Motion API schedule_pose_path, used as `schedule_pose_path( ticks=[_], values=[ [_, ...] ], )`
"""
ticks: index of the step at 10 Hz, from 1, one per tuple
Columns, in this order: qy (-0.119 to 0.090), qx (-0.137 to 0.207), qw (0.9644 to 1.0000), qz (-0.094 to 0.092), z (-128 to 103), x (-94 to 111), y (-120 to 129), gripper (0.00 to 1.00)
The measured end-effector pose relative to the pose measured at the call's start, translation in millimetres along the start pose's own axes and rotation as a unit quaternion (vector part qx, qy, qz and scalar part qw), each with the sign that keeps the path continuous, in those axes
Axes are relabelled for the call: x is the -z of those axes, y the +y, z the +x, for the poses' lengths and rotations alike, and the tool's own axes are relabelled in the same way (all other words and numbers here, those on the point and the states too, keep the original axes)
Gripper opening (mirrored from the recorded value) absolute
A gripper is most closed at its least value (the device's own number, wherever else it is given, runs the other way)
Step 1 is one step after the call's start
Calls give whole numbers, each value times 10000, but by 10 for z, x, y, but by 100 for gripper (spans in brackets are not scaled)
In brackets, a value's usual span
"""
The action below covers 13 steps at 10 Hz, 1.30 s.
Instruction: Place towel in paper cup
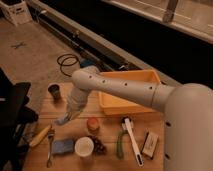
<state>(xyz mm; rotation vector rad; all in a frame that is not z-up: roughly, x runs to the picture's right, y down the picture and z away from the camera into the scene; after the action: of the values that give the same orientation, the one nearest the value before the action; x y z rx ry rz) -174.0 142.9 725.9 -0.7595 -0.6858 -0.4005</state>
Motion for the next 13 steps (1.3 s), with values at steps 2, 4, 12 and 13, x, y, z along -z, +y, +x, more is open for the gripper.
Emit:
schedule_pose_path(
  ticks=[2,4,12,13],
  values=[
    [-72,-20,9998,-193,-3,-36,65,0],
    [-68,-29,9998,-190,9,-34,69,0],
    [31,-261,9997,18,-43,157,360,0],
    [59,-356,9993,76,-85,192,534,0]
  ],
)
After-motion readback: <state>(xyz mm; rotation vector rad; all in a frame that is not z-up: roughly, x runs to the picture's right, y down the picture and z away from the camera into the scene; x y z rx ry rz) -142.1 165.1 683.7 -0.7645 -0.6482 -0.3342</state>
